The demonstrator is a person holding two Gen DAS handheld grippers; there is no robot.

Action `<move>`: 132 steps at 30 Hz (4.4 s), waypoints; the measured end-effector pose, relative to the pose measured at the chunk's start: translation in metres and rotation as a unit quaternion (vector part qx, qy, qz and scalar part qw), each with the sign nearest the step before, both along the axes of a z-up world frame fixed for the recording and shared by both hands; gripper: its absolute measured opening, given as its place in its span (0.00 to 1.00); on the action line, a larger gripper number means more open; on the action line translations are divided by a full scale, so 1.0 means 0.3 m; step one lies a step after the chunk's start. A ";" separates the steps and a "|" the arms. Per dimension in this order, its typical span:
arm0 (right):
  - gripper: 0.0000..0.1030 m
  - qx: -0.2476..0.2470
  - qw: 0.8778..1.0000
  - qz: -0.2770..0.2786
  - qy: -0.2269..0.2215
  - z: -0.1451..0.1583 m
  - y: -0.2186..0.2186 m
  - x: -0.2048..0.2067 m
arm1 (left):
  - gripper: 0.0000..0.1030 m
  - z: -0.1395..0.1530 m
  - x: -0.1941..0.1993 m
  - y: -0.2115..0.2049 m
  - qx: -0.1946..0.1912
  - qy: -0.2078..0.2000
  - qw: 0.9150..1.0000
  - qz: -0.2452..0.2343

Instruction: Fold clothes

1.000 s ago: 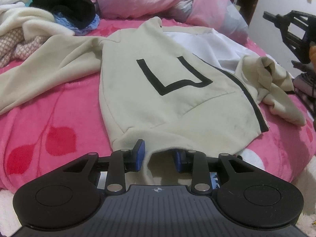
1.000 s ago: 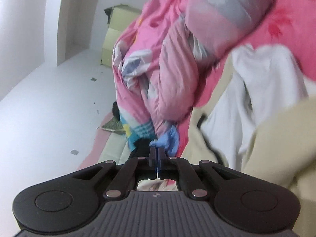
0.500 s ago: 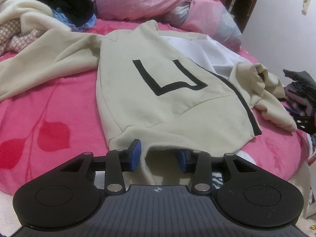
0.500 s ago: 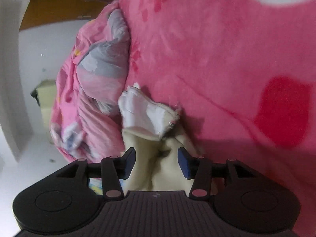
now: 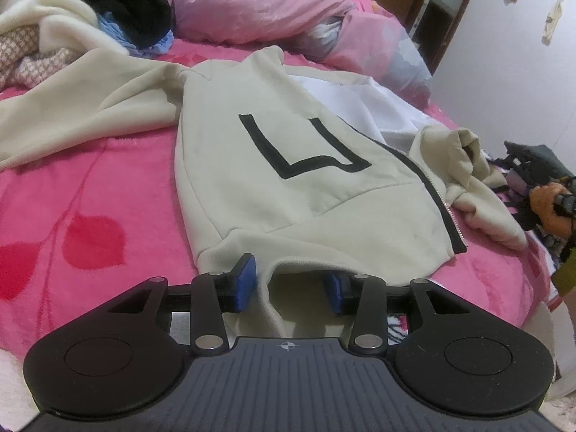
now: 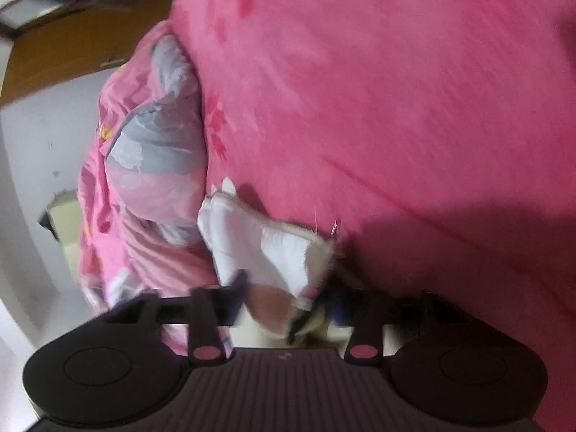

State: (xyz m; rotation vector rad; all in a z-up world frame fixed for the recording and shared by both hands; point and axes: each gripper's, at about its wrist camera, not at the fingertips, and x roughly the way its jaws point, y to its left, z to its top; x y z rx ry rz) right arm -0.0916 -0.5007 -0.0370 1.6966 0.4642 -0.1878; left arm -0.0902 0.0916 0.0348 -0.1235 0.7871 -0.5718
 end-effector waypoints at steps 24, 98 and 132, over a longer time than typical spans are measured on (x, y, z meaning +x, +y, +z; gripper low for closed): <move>0.69 -0.480 0.796 0.343 -0.133 0.539 0.623 0.030 | 0.40 0.003 -0.006 -0.016 0.022 -0.010 1.000 -0.006; 0.07 -0.711 0.609 0.339 -0.095 0.544 0.993 0.217 | 0.41 0.005 -0.043 -0.047 0.059 -0.046 0.997 -0.008; 0.46 -0.234 0.956 0.174 -0.012 0.196 0.466 -0.207 | 0.57 0.078 -0.221 -0.385 0.255 -0.205 0.921 -0.213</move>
